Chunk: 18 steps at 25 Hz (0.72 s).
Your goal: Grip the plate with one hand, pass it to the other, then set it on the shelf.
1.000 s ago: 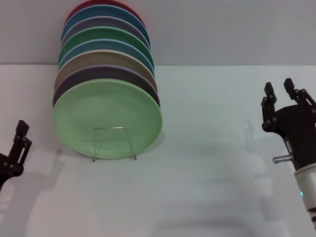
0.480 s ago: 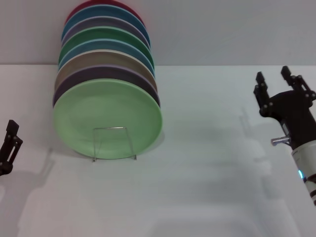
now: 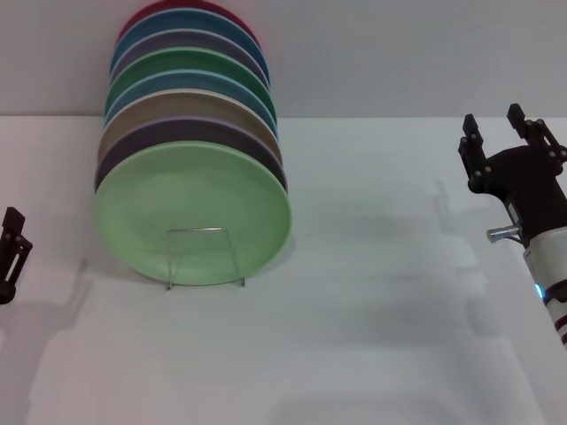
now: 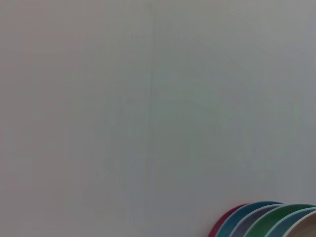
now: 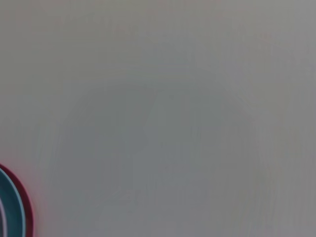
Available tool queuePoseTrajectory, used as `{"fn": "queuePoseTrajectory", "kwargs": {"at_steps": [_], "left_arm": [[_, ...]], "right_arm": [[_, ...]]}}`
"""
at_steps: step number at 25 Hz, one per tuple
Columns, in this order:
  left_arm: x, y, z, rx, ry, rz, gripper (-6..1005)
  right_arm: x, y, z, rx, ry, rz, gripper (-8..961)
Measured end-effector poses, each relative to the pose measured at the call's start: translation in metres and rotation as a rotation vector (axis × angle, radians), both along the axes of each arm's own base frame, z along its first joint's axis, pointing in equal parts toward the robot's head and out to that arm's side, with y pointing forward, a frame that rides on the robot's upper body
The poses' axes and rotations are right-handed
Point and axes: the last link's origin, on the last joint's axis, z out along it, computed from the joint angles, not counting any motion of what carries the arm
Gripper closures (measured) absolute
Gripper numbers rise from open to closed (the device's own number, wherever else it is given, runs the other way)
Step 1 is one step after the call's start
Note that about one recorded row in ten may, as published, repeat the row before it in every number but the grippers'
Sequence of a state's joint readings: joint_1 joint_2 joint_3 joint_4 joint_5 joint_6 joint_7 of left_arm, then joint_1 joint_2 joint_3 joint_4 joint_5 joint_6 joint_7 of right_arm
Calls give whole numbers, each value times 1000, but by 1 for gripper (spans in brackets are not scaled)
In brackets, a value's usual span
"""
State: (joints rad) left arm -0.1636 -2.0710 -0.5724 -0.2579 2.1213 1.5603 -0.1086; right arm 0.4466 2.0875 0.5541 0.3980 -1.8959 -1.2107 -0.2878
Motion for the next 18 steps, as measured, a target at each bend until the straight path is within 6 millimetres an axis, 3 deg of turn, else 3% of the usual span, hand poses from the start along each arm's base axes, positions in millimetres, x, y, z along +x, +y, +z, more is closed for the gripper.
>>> {"fn": "queuePoseTrajectory", "kwargs": {"at_steps": [18], "left_arm": [[0, 10, -3, -27, 12, 15, 181]], "right_arm": [[4, 0, 1, -1, 0, -9, 418]]}}
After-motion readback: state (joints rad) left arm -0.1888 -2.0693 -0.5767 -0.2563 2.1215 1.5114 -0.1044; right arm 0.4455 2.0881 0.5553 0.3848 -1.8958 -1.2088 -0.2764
